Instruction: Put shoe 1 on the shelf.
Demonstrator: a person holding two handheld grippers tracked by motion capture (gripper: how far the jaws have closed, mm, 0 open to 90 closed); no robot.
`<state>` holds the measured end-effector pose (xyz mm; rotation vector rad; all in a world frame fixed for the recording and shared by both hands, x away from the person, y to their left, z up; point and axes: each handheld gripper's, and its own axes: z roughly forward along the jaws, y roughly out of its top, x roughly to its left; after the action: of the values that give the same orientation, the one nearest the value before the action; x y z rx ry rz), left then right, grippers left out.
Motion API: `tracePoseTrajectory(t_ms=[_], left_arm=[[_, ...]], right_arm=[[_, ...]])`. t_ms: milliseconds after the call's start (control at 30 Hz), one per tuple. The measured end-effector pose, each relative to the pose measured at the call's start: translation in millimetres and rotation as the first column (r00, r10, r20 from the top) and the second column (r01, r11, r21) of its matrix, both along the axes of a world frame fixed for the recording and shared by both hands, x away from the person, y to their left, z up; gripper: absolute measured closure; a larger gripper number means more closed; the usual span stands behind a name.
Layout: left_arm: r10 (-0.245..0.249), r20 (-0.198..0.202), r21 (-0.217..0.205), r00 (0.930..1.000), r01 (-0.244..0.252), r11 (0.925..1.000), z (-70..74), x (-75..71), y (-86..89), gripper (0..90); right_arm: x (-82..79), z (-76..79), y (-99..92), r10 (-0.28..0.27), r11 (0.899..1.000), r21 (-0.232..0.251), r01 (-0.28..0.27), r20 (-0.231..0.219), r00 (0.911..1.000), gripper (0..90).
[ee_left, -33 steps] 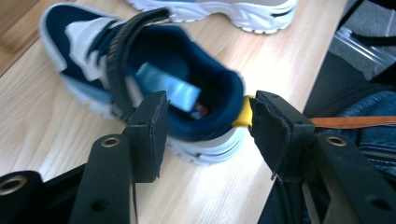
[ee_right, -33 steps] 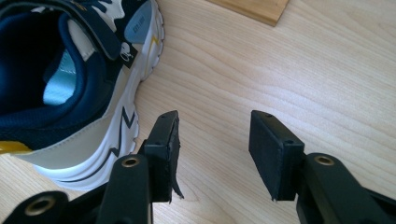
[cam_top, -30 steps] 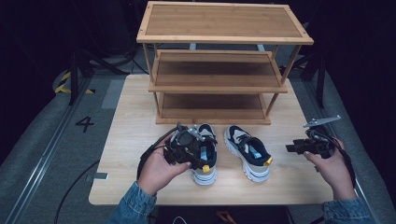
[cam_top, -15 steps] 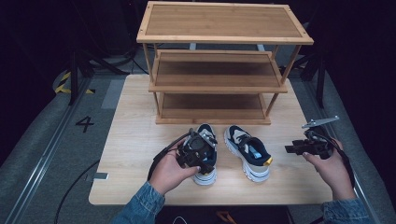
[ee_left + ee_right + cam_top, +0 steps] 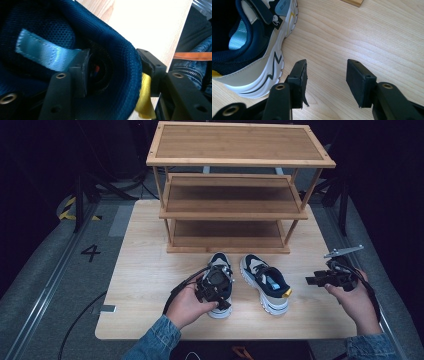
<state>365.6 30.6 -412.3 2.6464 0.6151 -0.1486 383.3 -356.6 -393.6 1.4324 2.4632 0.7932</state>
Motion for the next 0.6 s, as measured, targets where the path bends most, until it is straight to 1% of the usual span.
tracePoseTrajectory(t_ms=[33,67,100,133,167,233,267,333,400,467,600], left_arm=[[-0.002,0.006,0.01,1.0,0.002,1.0,-1.0,-0.6,-1.1,51.1],[-0.003,0.006,0.01,1.0,0.003,0.9999,-0.8,-0.6,-1.4,51.8],[-0.007,0.008,0.008,0.9999,0.007,0.9999,0.0,-0.4,-1.2,55.7],[-0.003,0.013,-0.004,0.9999,0.003,1.0,0.8,-1.0,-0.8,55.7],[-0.004,0.018,-0.006,0.9998,0.005,1.0,2.5,-1.1,0.0,58.6],[-0.004,0.015,-0.033,0.9999,0.005,0.9995,5.8,-1.5,1.2,63.1],[-0.006,0.019,-0.035,0.9998,0.007,0.9994,6.5,-1.5,1.2,65.4],[-0.011,0.026,-0.026,0.9996,0.012,0.9996,8.1,-2.6,0.2,66.9],[-0.02,0.046,-0.014,0.9988,0.021,0.9997,11.6,-3.7,-1.0,67.6],[-0.02,0.055,-0.015,0.9983,0.021,0.9997,15.3,-3.7,-1.1,67.7],[-0.018,0.041,-0.035,0.999,0.02,0.9992,22.0,-1.3,0.6,67.5]], right_arm=[[0.1,-0.3,0.1,0.0,1.0,0.0,0.0,0.0,1.0,52.2],[0.3,-0.7,0.1,0.0,1.0,0.0,0.0,-0.002,1.0,52.2],[0.6,-1.1,0.1,0.001,1.0,-0.001,-0.001,-0.005,1.0,52.2],[0.6,-1.1,0.1,0.001,1.0,-0.001,-0.001,-0.005,1.0,52.2],[0.7,-1.4,0.1,0.001,1.0,-0.001,-0.001,-0.006,1.0,52.2],[0.9,-1.8,0.2,0.001,1.0,-0.002,-0.001,-0.008,1.0,52.2],[1.1,-2.3,0.4,0.001,1.0,-0.002,-0.001,-0.007,1.0,52.1],[1.1,-2.6,0.8,0.0,1.0,-0.001,0.0,-0.01,1.0,52.1],[1.3,-2.7,0.9,0.001,1.0,-0.003,-0.001,-0.011,0.9999,52.1],[1.1,-2.5,0.9,-0.001,1.0,-0.002,0.001,-0.009,1.0,52.1],[-0.2,0.0,-0.1,-0.003,1.0,-0.002,0.003,-0.002,1.0,52.1]])
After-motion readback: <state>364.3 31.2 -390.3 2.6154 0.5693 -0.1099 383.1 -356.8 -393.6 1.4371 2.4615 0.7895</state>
